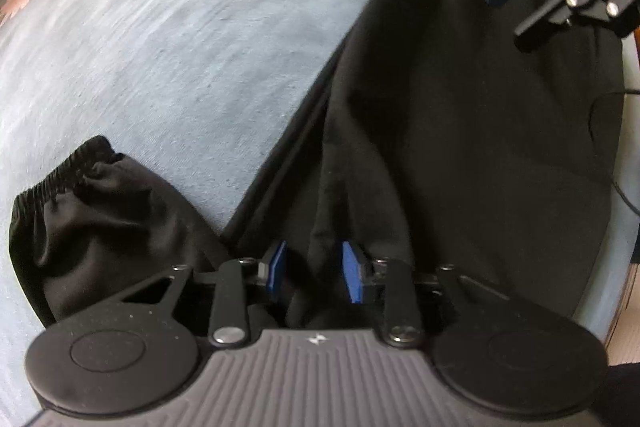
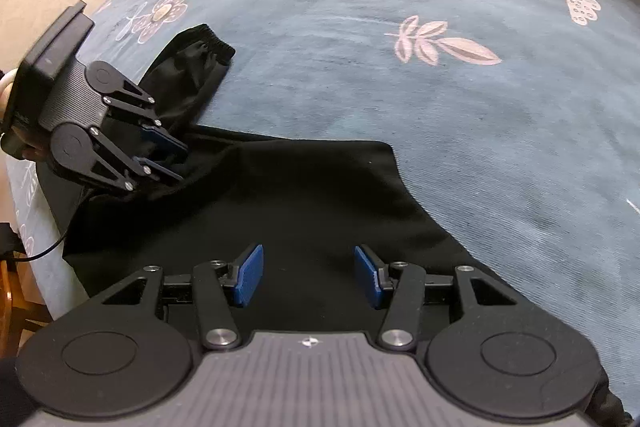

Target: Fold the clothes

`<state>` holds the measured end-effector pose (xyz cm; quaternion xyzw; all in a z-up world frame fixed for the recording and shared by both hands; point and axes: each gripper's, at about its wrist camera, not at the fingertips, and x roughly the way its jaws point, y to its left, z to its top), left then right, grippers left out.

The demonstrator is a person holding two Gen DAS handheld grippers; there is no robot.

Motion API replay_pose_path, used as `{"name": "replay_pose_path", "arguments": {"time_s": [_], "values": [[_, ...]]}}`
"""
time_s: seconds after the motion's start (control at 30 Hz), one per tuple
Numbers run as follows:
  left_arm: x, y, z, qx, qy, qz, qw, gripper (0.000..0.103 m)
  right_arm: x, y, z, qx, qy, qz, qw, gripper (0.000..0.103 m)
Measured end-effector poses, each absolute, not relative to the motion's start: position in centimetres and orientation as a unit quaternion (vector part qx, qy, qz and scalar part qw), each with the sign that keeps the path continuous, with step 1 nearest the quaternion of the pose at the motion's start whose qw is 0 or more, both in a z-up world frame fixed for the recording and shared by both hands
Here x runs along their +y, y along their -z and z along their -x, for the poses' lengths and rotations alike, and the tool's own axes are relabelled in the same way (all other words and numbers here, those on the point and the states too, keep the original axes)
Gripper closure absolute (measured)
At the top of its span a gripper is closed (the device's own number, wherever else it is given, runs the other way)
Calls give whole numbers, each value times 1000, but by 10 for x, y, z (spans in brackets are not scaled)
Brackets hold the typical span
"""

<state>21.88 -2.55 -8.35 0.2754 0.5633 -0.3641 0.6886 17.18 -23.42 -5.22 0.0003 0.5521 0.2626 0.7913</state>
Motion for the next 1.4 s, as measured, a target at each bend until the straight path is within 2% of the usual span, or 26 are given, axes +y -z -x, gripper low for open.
{"name": "replay_pose_path", "arguments": {"time_s": [0.03, 0.1, 0.3, 0.57, 0.83, 0.9, 0.97, 1.0, 1.07, 1.17, 1.2, 1.23, 1.27, 1.33, 1.4], "values": [[-27, 83, -219, 566, 362, -274, 688, 94, -233, 52, -172, 552, -264, 0, 791, 47], [-26, 79, -221, 578, 351, -255, 691, 102, -232, 52, -172, 552, -264, 0, 791, 47], [-2, 55, -245, 569, 288, -205, 742, 103, -237, 50, -173, 548, -255, -2, 796, 47], [-5, 80, -249, 578, 267, -214, 741, 102, -240, 53, -171, 552, -248, -8, 796, 47], [-4, 75, -245, 571, 231, -189, 765, 100, -240, 49, -176, 538, -246, -10, 806, 47], [-4, 77, -244, 574, 227, -181, 765, 100, -235, 47, -181, 524, -253, -9, 813, 50], [-4, 77, -246, 575, 225, -183, 765, 99, -229, 47, -188, 511, -262, -4, 819, 73], [-5, 77, -246, 575, 224, -183, 765, 99, -223, 50, -193, 507, -267, -1, 819, 77], [-5, 76, -247, 575, 222, -180, 767, 98, -213, 61, -205, 506, -273, -1, 818, 79], [0, 78, -247, 574, 215, -170, 772, 92, -203, 79, -219, 503, -257, 14, 825, 80], [2, 79, -247, 574, 213, -164, 773, 91, -206, 85, -222, 507, -242, 15, 827, 83], [4, 80, -248, 575, 211, -156, 775, 91, -212, 91, -226, 512, -229, 8, 828, 98], [6, 80, -249, 577, 210, -149, 775, 91, -217, 97, -229, 517, -215, 1, 829, 103], [6, 77, -249, 577, 208, -146, 776, 92, -228, 90, -229, 515, -200, -20, 833, 101], [3, 72, -250, 576, 206, -139, 779, 93, -236, 73, -222, 497, -183, -18, 848, 91]]}}
